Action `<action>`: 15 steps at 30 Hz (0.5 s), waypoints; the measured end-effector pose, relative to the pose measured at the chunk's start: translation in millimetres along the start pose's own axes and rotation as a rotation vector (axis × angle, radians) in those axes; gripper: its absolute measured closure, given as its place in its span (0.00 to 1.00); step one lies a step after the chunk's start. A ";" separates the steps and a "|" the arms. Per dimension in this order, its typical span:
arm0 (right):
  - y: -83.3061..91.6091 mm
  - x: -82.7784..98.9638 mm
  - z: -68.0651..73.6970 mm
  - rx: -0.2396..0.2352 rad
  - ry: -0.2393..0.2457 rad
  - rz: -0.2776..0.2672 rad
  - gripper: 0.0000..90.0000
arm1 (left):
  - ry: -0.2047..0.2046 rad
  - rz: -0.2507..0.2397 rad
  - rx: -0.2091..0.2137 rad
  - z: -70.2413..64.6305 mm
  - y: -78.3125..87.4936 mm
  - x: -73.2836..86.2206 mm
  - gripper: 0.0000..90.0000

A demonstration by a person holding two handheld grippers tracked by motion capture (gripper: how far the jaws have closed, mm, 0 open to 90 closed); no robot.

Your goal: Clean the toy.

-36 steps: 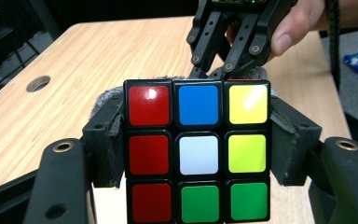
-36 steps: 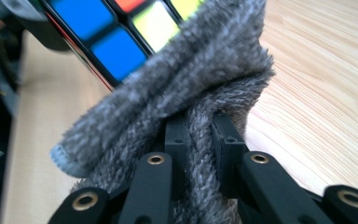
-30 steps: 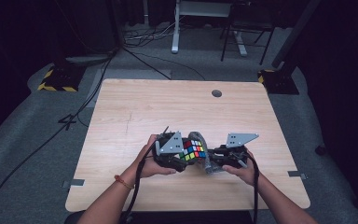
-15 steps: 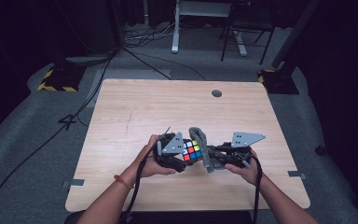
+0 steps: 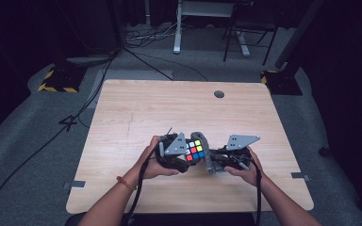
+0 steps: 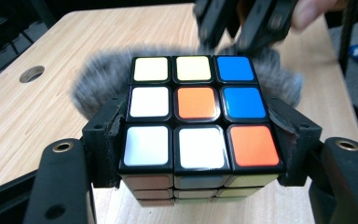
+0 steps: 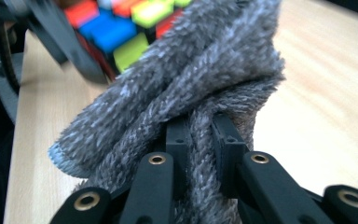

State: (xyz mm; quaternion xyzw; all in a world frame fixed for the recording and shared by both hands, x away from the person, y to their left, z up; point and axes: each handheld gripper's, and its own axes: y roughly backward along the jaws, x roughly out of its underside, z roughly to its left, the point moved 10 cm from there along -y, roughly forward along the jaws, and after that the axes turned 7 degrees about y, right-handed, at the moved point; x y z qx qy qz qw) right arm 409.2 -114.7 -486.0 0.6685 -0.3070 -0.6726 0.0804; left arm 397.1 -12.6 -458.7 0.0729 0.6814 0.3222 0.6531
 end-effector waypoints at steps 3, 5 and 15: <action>-4.8 4.2 2.7 -0.029 -0.003 0.022 0.89 | 0.010 -0.012 0.001 1.6 3.4 -1.3 0.37; -5.1 4.1 4.5 -0.046 -0.010 0.023 0.89 | 0.005 -0.006 -0.011 4.2 4.7 -0.4 0.37; 18.9 -21.7 4.9 0.000 0.043 -0.071 0.89 | 0.021 0.064 0.031 0.8 -9.5 13.0 0.37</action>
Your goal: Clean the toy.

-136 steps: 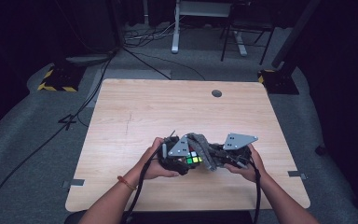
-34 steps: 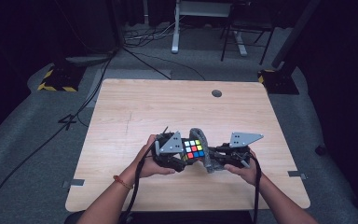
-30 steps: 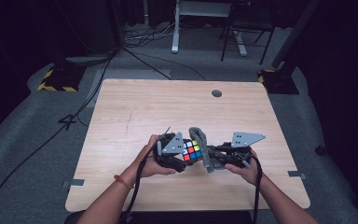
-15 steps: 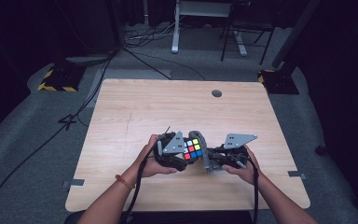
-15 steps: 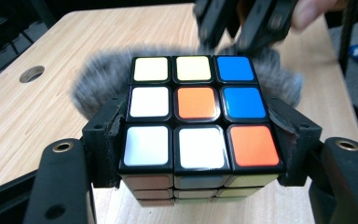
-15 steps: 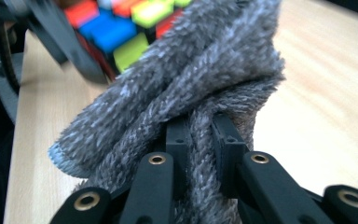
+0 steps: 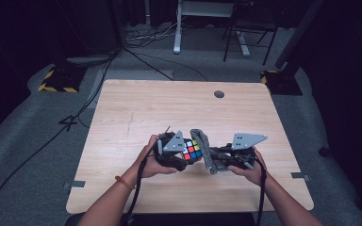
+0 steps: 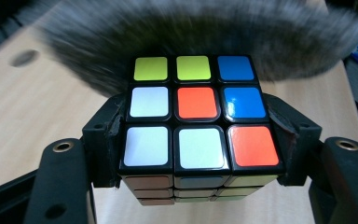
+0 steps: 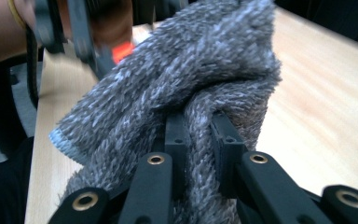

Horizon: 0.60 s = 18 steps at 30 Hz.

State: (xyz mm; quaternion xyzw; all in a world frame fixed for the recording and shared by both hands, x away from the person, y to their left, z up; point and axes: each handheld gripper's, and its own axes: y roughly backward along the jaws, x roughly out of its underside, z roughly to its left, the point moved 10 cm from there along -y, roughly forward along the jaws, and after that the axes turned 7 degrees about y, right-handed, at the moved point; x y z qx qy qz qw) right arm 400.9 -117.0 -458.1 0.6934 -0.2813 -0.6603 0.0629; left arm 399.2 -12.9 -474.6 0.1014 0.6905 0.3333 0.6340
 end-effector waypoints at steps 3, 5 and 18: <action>-0.6 -1.6 4.8 -0.003 0.023 0.011 0.89 | -0.024 0.049 0.000 -6.6 -10.7 3.9 0.37; -0.1 -1.2 5.7 -0.009 0.023 0.011 0.89 | -0.023 0.058 0.016 -9.5 -14.5 5.8 0.37; -15.4 -3.6 25.1 -0.005 0.150 0.110 0.88 | -0.067 0.129 0.028 -24.1 -35.3 12.4 0.37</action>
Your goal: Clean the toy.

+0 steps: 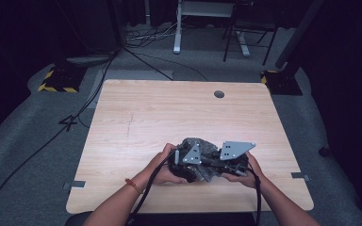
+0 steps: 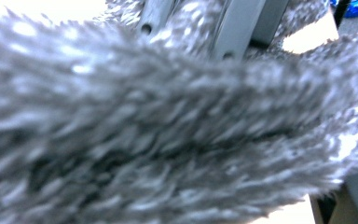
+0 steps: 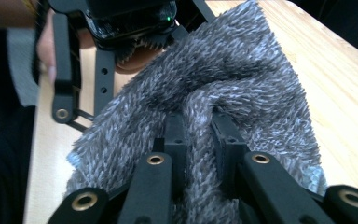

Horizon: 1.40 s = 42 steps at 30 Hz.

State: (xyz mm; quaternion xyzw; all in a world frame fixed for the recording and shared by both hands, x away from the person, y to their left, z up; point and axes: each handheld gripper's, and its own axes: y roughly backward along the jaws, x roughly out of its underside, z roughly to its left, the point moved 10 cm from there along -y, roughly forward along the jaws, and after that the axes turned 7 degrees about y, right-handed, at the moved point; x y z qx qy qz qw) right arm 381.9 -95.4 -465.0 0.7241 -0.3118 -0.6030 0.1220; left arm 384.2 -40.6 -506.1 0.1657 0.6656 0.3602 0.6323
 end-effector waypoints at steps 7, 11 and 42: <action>3.0 7.2 -17.3 0.076 -0.039 0.005 0.88 | 0.012 -0.017 -0.013 6.5 8.8 -0.3 0.37; 8.5 22.1 -32.6 0.089 -0.115 -0.002 0.89 | 0.028 -0.064 -0.018 10.4 21.1 -4.1 0.37; 4.5 10.9 -22.0 0.004 -0.196 -0.123 0.89 | 0.036 -0.143 -0.065 17.7 36.3 -12.6 0.36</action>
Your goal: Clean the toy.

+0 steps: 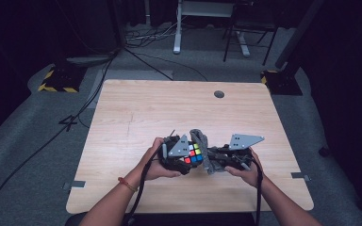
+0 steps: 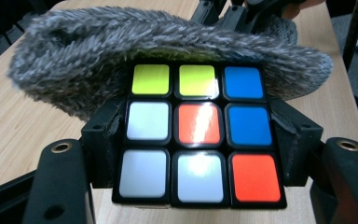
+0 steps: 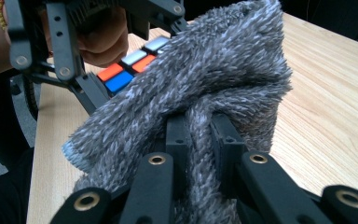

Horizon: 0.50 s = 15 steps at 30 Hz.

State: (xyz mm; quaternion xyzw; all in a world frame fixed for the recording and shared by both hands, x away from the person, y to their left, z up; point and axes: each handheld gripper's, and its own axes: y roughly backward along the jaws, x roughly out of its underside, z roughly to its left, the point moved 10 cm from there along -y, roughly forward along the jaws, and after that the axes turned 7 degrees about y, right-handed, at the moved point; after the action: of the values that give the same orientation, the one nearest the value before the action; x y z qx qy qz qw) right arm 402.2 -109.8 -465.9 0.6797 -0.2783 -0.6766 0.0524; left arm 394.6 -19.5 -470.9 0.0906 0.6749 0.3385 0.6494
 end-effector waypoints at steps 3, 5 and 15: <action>0.9 -2.4 0.1 -0.007 -0.012 -0.019 0.89 | -0.003 0.020 -0.009 0.8 -2.2 1.2 0.37; 1.1 -5.6 1.4 -0.008 0.000 -0.027 0.89 | -0.013 0.051 -0.016 0.0 -6.4 4.7 0.37; 1.8 3.4 -10.5 0.071 0.028 0.032 0.89 | -0.010 0.000 -0.015 1.3 1.0 -2.8 0.37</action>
State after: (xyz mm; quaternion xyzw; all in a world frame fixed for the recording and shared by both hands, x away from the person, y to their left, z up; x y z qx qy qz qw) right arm 411.4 -116.1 -467.3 0.6861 -0.3120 -0.6558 0.0428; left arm 395.9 -19.9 -467.9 0.0874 0.6689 0.3434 0.6534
